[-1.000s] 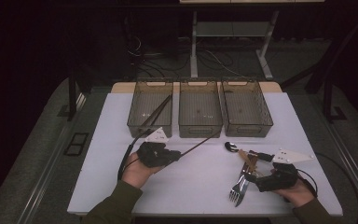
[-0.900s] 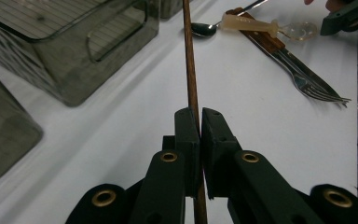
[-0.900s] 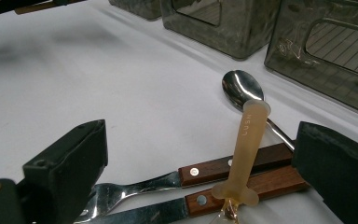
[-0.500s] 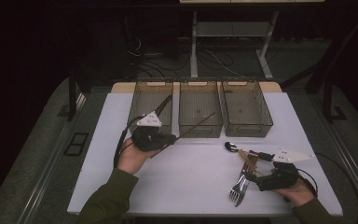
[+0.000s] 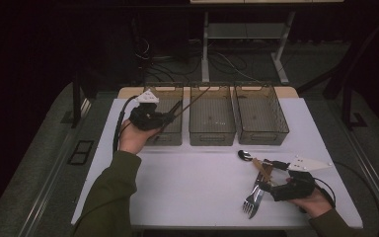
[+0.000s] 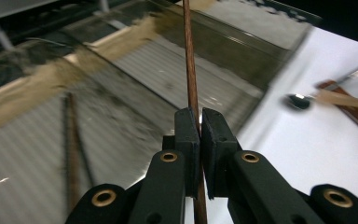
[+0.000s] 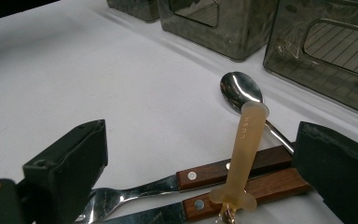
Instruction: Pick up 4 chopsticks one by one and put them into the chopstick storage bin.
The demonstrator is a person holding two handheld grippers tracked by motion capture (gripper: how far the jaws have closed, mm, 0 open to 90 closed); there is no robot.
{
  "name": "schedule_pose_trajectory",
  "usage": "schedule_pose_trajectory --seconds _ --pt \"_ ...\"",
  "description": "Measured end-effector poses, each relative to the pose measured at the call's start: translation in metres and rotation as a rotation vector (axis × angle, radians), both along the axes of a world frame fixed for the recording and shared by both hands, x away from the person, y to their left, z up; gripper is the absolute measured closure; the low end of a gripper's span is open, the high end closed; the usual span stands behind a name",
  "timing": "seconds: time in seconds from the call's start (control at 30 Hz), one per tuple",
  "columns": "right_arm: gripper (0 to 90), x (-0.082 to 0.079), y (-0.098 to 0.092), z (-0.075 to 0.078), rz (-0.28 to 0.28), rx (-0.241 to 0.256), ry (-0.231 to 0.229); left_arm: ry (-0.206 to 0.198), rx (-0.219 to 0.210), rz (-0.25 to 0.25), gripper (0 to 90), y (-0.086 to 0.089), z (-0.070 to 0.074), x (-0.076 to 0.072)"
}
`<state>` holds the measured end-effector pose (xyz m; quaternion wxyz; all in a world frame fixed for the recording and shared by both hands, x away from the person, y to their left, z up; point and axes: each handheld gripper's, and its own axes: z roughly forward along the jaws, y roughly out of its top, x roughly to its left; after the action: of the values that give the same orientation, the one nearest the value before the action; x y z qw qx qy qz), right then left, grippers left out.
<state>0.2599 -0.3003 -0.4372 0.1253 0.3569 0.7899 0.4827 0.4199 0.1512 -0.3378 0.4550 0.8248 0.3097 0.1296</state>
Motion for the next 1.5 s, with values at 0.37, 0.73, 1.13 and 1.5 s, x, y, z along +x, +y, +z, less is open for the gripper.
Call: schedule_pose_trajectory --seconds 0.37,0.73,1.13,1.5 --pt "3.6 -0.002 -0.001 0.000 0.004 -0.002 -0.002 0.014 0.050 0.165 85.6 0.025 -0.020 0.044" --pt "3.6 -0.003 -0.001 0.000 0.002 -0.003 -0.004 0.082 0.069 0.240 85.5 0.039 -0.046 0.049" --pt "3.6 -0.003 -0.001 0.000 0.001 -0.006 -0.006 0.083 0.034 0.228 71.1 0.038 -0.046 0.038" --pt "3.6 -0.004 -0.001 0.000 -0.001 -0.007 -0.007 0.072 -0.067 0.165 55.2 0.034 -0.031 0.010"
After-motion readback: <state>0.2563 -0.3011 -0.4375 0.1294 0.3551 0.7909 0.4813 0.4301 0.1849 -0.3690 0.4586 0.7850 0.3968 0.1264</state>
